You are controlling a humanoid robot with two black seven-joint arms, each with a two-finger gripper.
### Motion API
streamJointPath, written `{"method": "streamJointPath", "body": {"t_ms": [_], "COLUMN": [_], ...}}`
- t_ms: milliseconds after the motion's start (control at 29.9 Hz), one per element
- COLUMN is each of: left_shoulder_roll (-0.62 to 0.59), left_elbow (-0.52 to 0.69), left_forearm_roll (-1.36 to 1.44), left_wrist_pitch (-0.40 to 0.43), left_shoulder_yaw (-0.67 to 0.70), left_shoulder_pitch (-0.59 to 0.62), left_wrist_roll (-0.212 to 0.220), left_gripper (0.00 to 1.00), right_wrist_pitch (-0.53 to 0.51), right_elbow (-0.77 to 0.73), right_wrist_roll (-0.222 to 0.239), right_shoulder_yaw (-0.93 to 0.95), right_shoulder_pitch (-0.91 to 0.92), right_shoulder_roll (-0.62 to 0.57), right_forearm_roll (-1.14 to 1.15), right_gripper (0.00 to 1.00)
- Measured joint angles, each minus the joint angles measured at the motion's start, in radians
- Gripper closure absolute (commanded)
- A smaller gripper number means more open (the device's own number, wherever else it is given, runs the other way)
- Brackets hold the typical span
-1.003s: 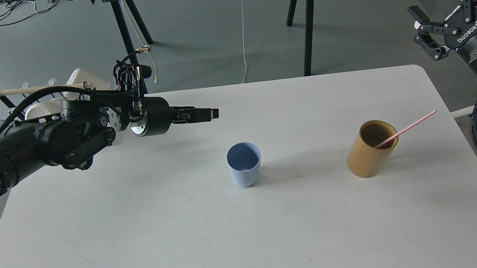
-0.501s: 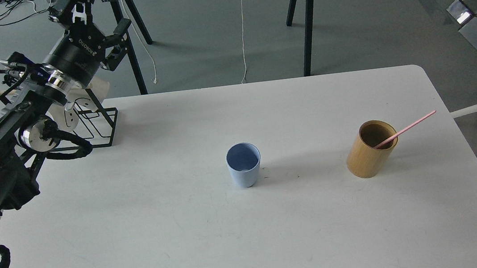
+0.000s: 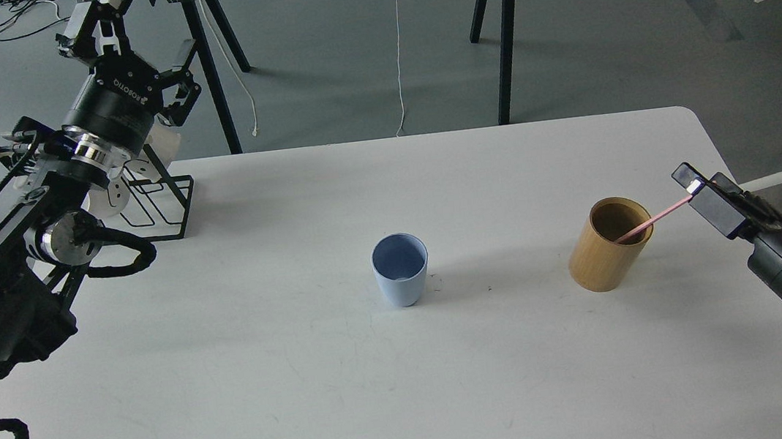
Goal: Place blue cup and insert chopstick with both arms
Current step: 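Lower the right gripper to the pink straw in the tan cup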
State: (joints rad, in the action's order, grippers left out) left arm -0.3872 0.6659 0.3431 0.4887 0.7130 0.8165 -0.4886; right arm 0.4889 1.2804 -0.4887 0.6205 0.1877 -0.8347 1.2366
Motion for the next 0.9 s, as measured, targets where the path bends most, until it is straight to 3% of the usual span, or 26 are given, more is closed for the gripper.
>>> {"method": "streamJointPath", "body": {"t_ms": [234,635,802,903], "left_shoulder_roll": [-0.002,0.000,0.000,0.000], "left_elbow": [-0.002,-0.003,-0.003,-0.003], "left_forearm_roll": [0.001,0.002,0.002,0.001], "left_wrist_pitch": [0.000,0.000,0.000,0.000], "left_shoulder_yaw": [-0.008,-0.008,-0.007,-0.007], "left_shoulder_pitch": [0.000,-0.019,-0.022,-0.028], "left_wrist_roll": [0.000,0.000,0.000,0.000], "left_gripper": [0.05,0.04,0.04,0.03], "right_wrist_pitch": [0.000,0.000,0.000,0.000], "right_elbow": [-0.041,-0.063,-0.084,-0.088], "right_wrist_roll": [0.000,0.000,0.000,0.000], "right_shoulder_yaw": [0.000,-0.011,-0.013,-0.013], "right_shoulder_pitch": [-0.011,-0.009,-0.003,-0.001], "right_shoulder_roll": [0.071,0.080,0.080,0.080], "right_forearm_roll": [0.015,0.031,0.033,0.033], "right_gripper": [0.37,0.47,0.63,0.65]}}
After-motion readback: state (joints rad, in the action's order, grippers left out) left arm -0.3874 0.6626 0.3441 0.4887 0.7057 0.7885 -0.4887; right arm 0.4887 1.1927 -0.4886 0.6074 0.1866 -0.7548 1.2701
